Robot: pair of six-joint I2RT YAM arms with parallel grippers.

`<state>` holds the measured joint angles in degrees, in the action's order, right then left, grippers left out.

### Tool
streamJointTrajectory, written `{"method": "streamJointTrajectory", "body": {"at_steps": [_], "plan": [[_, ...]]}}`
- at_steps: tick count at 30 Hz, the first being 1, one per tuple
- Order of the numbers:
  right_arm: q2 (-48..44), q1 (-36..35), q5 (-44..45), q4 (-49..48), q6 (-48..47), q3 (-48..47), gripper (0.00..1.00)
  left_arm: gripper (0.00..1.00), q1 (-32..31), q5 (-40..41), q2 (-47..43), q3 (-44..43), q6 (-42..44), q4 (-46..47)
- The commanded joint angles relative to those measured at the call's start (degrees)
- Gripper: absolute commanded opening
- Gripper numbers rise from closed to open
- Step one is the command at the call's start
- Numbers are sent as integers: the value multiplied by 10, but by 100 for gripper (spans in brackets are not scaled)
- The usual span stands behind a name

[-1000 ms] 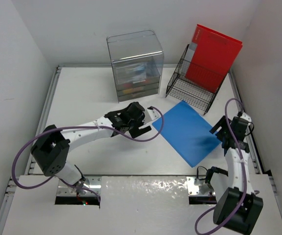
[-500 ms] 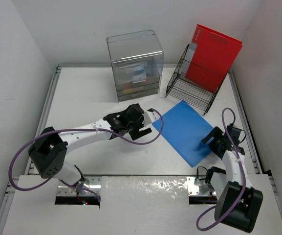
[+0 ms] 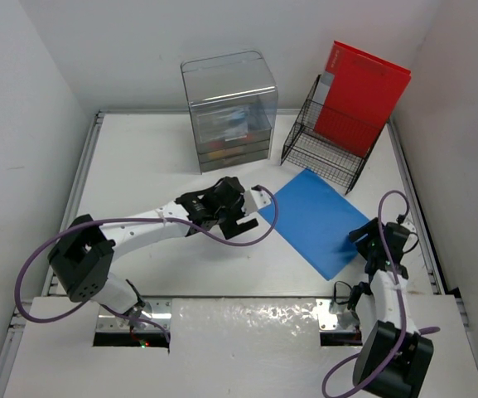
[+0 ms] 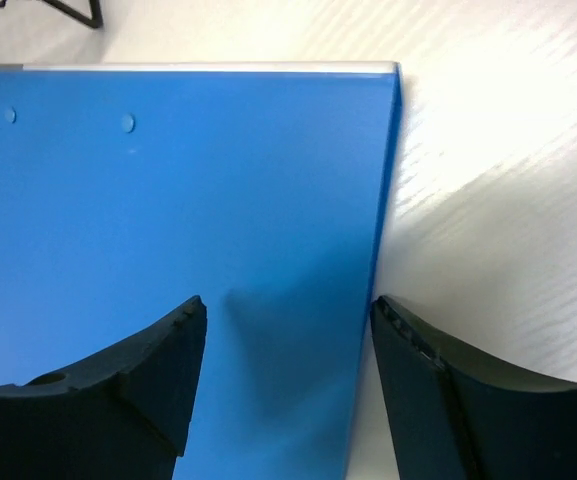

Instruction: Organize the desk

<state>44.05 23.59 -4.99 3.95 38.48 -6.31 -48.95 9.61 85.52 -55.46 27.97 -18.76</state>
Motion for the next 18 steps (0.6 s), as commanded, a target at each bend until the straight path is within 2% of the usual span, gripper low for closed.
{"method": "streamJointTrajectory", "body": {"at_steps": [1,4,7,13,18], "plan": [[-32,8,25,-66,22,28,64,100,-9,-11,4,-12,-8,5],[-31,9,-31,-126,2,31,62,100,-9,-18,13,-11,-7,4],[1,11,-64,-147,2,24,62,100,-9,-20,26,-18,-11,-2],[32,22,-87,-229,28,56,58,100,-9,-24,40,-22,-9,-7],[24,29,-90,-250,15,72,55,100,-9,-27,47,-25,-11,-7]]}}
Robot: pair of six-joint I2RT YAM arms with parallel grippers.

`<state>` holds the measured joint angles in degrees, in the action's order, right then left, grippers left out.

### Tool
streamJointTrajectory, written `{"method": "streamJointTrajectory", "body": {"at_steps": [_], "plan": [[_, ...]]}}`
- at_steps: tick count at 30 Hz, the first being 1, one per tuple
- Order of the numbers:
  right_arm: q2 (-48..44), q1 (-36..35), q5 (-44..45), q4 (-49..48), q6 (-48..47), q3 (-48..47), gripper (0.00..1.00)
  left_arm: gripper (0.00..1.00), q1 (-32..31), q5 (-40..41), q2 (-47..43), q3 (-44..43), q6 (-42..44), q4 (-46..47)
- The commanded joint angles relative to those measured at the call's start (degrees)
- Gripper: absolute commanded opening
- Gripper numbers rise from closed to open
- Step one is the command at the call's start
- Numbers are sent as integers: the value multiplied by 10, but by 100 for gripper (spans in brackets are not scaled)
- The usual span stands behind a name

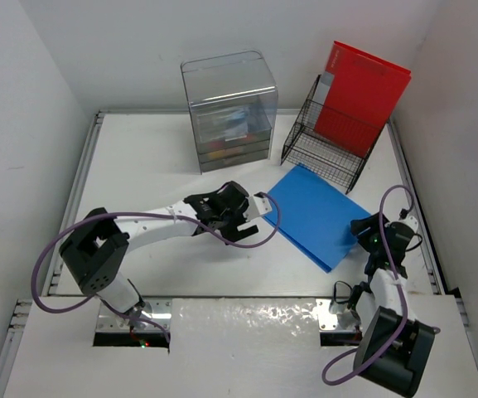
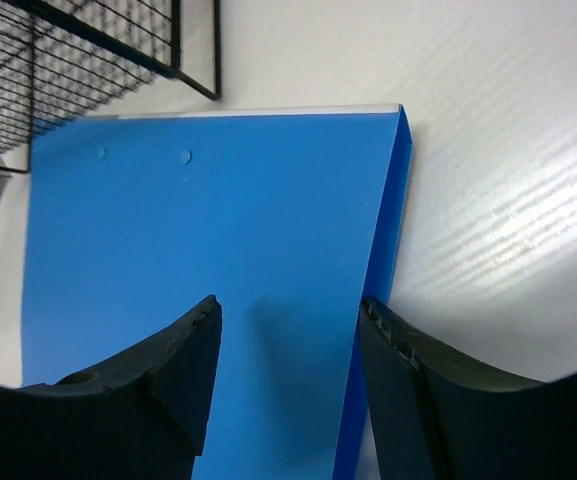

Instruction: Organize the desk

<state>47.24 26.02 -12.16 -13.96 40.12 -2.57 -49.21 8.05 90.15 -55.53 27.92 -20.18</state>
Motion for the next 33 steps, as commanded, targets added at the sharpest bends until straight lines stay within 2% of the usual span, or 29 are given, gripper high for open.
{"method": "streamJointTrajectory", "body": {"at_steps": [1,5,12,17,19,24,33], "plan": [[-4,6,-26,-80,-1,36,55,100,-6,-12,2,-24,-10,7],[19,8,-80,-120,24,48,51,99,-6,-6,12,-25,-9,6],[64,8,-98,-182,61,96,47,100,-7,-17,18,-31,-9,-4],[136,7,-126,-250,130,126,36,100,-6,-37,20,-37,-9,-14],[160,7,-133,-281,134,139,36,100,-6,-38,22,-39,-10,-16],[200,7,-117,-238,111,140,35,99,-7,-44,30,-43,-8,-25],[308,7,-121,-280,117,142,38,100,-7,-42,39,-47,-9,-27]]}}
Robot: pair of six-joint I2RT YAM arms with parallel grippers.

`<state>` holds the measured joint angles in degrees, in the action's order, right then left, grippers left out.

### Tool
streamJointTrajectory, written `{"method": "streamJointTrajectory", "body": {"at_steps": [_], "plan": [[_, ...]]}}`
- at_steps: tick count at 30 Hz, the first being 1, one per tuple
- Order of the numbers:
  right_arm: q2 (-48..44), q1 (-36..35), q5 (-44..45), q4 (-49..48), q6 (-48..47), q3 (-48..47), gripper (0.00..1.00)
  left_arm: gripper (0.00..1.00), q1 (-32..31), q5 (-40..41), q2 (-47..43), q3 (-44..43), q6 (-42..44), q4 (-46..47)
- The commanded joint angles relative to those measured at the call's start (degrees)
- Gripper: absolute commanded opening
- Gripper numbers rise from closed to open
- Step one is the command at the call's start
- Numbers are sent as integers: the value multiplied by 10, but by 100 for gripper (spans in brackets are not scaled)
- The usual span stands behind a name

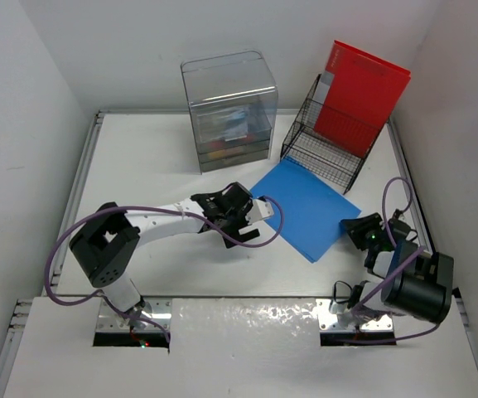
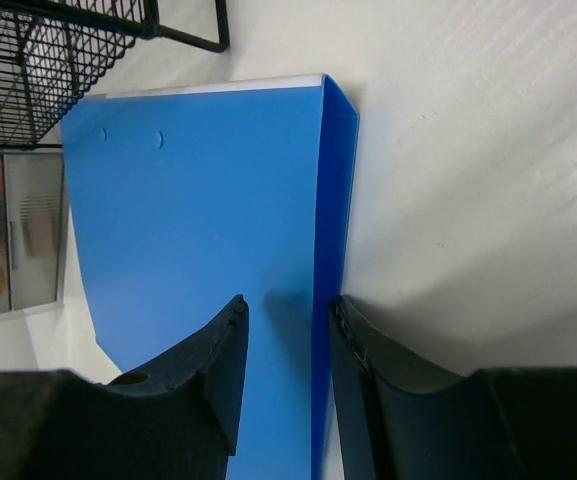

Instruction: Organize the desk

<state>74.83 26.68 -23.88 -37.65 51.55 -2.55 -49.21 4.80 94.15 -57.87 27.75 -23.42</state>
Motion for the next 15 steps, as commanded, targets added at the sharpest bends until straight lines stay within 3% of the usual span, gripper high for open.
{"method": "streamJointTrajectory", "body": {"at_steps": [1,6,12,15], "plan": [[43,0,-9,-67,5,143,38,100,-7,-9,0,-24,-7,5],[109,0,-28,-148,23,147,38,99,-8,-9,2,-26,-7,3],[173,0,-55,-278,53,160,17,100,-8,-8,8,-26,-6,2],[175,0,-53,-310,62,170,14,100,-8,-6,9,-26,-7,2]]}}
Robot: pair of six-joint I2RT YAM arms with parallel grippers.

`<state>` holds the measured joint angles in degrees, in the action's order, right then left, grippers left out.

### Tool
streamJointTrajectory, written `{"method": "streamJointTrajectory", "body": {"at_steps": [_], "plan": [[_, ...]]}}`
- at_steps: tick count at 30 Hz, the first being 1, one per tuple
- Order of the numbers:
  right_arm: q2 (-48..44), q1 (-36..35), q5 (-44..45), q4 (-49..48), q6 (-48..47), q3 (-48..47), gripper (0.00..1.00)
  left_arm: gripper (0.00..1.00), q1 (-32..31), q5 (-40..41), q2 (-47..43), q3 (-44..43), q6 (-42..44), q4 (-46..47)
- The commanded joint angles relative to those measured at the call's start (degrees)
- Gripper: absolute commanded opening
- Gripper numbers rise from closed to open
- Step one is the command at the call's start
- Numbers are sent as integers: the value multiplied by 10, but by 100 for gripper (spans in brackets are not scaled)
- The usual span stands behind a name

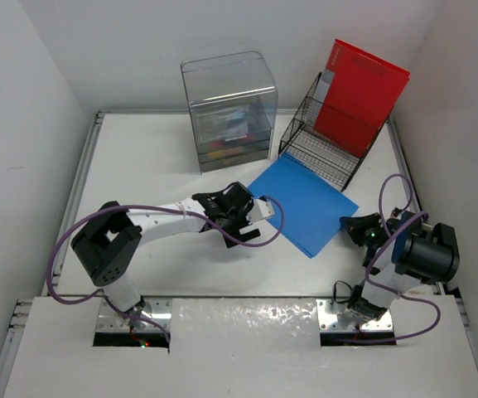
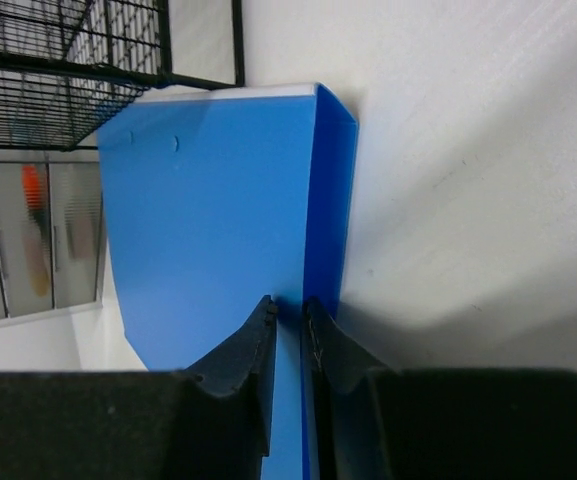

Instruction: Organize the desk

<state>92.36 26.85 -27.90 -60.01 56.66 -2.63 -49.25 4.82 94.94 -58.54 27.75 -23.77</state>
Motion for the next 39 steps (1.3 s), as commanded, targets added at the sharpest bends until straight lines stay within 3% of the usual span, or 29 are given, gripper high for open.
{"method": "streamJointTrajectory", "body": {"at_steps": [1,7,10,15,17,23,28,31,39], "plan": [[-3,-2,-11,-85,11,171,14,100,-8,-6,1,-18,-6,7],[-52,-2,1,-36,-21,161,15,100,-8,-6,3,-17,-5,6],[-74,-2,4,55,-46,126,23,100,-8,-4,4,-17,-5,6],[-58,-2,2,91,-50,110,28,100,-8,-1,2,-17,-3,5],[-46,-5,-6,96,-59,103,26,100,-8,-2,3,-17,-4,5],[1,-14,-36,41,-53,95,0,100,-10,-11,8,-19,0,-5],[-18,-16,-33,42,-59,98,0,100,-13,-13,9,-20,2,-10],[-69,-24,-27,81,-81,103,0,99,-13,-19,6,-27,6,-22],[-375,-107,116,438,-203,34,0,100,-13,-46,-23,-79,20,-71]]}}
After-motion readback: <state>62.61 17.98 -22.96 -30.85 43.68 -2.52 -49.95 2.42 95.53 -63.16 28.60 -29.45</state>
